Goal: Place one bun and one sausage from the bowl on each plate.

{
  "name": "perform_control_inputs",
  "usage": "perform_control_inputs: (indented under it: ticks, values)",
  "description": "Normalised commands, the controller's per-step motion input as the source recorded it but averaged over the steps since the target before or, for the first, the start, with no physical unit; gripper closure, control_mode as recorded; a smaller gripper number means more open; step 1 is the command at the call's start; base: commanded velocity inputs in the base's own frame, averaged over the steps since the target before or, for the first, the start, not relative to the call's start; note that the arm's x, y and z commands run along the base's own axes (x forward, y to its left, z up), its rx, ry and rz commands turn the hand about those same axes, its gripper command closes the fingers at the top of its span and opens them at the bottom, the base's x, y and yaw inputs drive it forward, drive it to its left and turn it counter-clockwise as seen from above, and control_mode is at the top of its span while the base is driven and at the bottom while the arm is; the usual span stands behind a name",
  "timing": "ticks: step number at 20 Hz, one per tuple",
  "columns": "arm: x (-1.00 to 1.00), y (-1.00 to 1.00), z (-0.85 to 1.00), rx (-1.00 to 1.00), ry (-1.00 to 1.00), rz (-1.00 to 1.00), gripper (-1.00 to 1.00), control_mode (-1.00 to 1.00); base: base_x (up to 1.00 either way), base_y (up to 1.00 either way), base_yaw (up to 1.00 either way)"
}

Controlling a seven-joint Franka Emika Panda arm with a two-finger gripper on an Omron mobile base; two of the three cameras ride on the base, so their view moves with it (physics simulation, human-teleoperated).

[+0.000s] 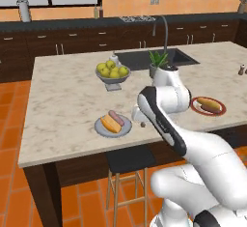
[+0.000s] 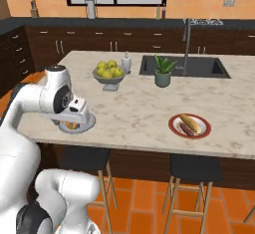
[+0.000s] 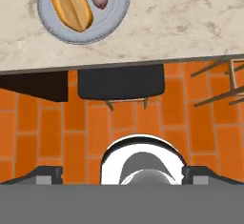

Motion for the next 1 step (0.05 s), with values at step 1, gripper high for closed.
perform_control_inputs:
  ticks: [1]
  values:
    - [-0.4, 0.44, 0.6, 0.0, 0.0, 0.0, -1.0, -1.0, 0.0, 0.0, 0.0]
